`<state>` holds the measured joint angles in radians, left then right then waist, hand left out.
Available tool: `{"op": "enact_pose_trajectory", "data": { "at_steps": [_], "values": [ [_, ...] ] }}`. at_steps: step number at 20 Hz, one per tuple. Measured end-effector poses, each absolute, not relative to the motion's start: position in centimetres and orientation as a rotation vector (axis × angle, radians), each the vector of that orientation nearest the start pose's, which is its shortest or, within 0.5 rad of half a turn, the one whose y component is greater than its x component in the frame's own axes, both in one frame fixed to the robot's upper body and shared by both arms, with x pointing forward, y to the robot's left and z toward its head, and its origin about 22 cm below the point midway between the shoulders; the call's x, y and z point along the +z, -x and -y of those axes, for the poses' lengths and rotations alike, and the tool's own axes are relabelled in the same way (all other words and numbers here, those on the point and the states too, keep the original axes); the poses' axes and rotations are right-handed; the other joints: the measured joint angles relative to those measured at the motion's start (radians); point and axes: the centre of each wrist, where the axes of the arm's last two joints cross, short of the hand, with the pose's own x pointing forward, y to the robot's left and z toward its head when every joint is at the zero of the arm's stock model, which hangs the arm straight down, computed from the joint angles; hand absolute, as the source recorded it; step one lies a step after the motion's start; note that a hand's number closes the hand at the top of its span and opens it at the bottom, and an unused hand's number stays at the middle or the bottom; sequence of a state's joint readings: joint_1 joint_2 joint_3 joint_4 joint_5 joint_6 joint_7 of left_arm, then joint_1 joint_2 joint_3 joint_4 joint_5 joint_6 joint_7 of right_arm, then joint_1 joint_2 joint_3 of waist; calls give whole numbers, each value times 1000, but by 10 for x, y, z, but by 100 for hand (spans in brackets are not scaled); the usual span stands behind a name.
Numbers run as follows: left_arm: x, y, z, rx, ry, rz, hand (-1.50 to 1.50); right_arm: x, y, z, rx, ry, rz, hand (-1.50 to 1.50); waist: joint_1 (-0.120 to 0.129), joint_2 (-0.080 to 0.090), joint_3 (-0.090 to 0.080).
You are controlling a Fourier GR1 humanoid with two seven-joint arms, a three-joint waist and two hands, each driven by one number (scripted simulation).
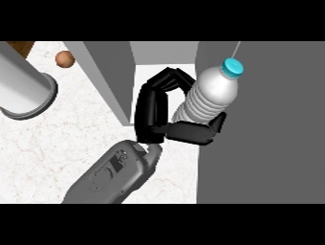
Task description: Pick up the bottled water, place it into the cabinet and close the cabinet
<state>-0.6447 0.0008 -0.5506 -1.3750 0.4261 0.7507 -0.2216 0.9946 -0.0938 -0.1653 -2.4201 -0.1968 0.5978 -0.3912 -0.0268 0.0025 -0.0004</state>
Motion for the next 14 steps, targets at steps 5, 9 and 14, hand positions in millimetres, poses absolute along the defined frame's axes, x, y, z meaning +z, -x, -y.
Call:
{"op": "enact_pose_trajectory", "data": {
  "at_steps": [5,9,14],
  "values": [
    [108,-324,-31,109,181,1907,150,103,-16,302,248,-77,1858,-150,3,0,0],
    [100,-338,-31,89,133,1898,150,103,-16,305,257,-82,1856,-150,-1,1,0],
    [86,-355,-35,53,67,1889,150,104,-18,306,253,-79,1848,-150,0,4,0]
  ]
}}
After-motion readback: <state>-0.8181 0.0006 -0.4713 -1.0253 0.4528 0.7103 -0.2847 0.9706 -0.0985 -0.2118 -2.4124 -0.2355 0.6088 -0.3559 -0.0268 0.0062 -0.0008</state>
